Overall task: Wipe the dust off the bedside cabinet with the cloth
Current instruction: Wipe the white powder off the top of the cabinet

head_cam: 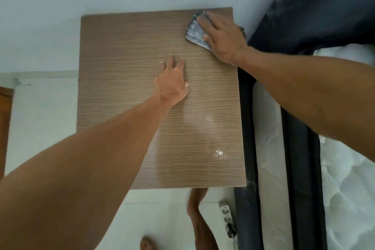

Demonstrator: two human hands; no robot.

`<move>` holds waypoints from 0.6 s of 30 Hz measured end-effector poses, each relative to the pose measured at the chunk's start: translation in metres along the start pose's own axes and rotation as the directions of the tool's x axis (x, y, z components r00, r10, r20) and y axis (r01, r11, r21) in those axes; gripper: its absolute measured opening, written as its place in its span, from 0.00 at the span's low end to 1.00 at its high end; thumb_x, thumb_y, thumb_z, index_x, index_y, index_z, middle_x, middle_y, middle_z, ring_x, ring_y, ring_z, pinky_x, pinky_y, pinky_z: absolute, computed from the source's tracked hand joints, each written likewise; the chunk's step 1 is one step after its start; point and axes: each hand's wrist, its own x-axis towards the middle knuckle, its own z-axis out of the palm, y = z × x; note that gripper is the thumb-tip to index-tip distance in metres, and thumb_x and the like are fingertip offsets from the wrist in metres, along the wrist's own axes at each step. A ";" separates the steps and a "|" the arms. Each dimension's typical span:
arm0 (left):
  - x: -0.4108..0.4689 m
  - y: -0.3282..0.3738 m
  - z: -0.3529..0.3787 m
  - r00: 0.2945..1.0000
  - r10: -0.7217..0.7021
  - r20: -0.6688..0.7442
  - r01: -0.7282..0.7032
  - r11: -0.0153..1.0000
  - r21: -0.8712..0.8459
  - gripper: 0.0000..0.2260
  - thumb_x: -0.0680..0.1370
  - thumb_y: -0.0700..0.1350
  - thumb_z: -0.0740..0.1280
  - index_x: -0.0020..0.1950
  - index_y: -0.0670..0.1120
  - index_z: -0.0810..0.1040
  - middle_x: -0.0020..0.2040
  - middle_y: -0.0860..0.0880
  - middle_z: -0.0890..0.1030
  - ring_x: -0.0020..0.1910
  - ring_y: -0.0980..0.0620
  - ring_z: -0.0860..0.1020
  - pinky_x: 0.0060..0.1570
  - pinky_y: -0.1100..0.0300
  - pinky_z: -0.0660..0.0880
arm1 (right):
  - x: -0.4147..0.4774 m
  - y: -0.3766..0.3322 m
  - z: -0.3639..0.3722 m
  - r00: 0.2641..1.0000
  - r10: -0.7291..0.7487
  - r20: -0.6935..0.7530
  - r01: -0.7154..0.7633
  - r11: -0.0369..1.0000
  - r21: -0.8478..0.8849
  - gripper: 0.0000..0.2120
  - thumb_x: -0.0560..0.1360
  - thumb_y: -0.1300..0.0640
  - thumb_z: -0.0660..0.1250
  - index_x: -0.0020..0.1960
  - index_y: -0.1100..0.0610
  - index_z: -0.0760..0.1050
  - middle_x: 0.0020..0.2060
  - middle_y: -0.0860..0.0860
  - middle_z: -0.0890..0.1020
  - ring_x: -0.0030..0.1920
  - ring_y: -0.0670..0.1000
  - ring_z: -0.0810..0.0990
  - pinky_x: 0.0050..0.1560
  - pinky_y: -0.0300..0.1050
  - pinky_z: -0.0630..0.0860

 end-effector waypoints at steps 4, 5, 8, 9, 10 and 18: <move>-0.001 0.001 -0.002 1.000 0.019 -0.012 -0.019 1.000 0.004 0.33 0.76 0.47 0.70 0.77 0.47 0.59 0.78 0.43 0.56 0.76 0.38 0.55 0.71 0.43 0.64 | -0.043 -0.025 0.012 0.998 0.035 0.052 -0.029 0.993 -0.115 0.25 0.83 0.45 0.44 0.79 0.48 0.48 0.78 0.53 0.55 0.77 0.58 0.55 0.75 0.58 0.53; -0.002 0.001 -0.003 1.000 0.026 -0.016 -0.026 1.000 -0.001 0.33 0.76 0.47 0.70 0.77 0.46 0.59 0.78 0.43 0.56 0.76 0.38 0.56 0.72 0.44 0.63 | -0.054 -0.031 0.015 0.997 0.041 0.060 -0.033 0.992 -0.125 0.25 0.83 0.45 0.44 0.79 0.47 0.47 0.78 0.53 0.56 0.77 0.58 0.55 0.75 0.58 0.53; -0.001 -0.004 -0.003 0.998 0.065 -0.024 -0.065 0.998 -0.013 0.30 0.75 0.44 0.69 0.75 0.45 0.62 0.76 0.41 0.60 0.74 0.36 0.61 0.72 0.47 0.63 | -0.091 -0.050 0.021 0.995 0.056 0.081 -0.045 0.990 -0.132 0.25 0.83 0.46 0.45 0.79 0.47 0.48 0.78 0.53 0.56 0.77 0.58 0.55 0.74 0.58 0.53; -0.002 -0.006 -0.004 0.996 0.084 -0.030 -0.085 0.996 -0.024 0.29 0.74 0.42 0.68 0.74 0.44 0.64 0.75 0.40 0.62 0.72 0.36 0.64 0.72 0.47 0.64 | -0.105 -0.057 0.023 0.995 0.056 0.083 -0.044 0.990 -0.136 0.25 0.83 0.46 0.45 0.79 0.47 0.48 0.78 0.53 0.56 0.77 0.58 0.55 0.74 0.58 0.54; -0.005 -0.007 -0.004 0.994 0.098 -0.037 -0.100 0.994 -0.036 0.29 0.73 0.41 0.68 0.73 0.43 0.65 0.74 0.39 0.63 0.71 0.36 0.66 0.70 0.47 0.65 | -0.120 -0.065 0.026 0.995 0.053 0.088 -0.040 0.988 -0.146 0.25 0.83 0.46 0.45 0.79 0.46 0.47 0.78 0.52 0.56 0.77 0.58 0.55 0.74 0.58 0.53; -0.066 -0.012 0.016 0.992 0.129 0.011 -0.130 0.991 0.029 0.27 0.75 0.41 0.67 0.74 0.43 0.64 0.75 0.39 0.62 0.72 0.38 0.64 0.69 0.46 0.66 | -0.226 -0.124 0.048 0.993 0.063 0.100 -0.045 0.985 -0.169 0.25 0.83 0.46 0.48 0.79 0.47 0.50 0.78 0.53 0.57 0.75 0.60 0.58 0.73 0.58 0.55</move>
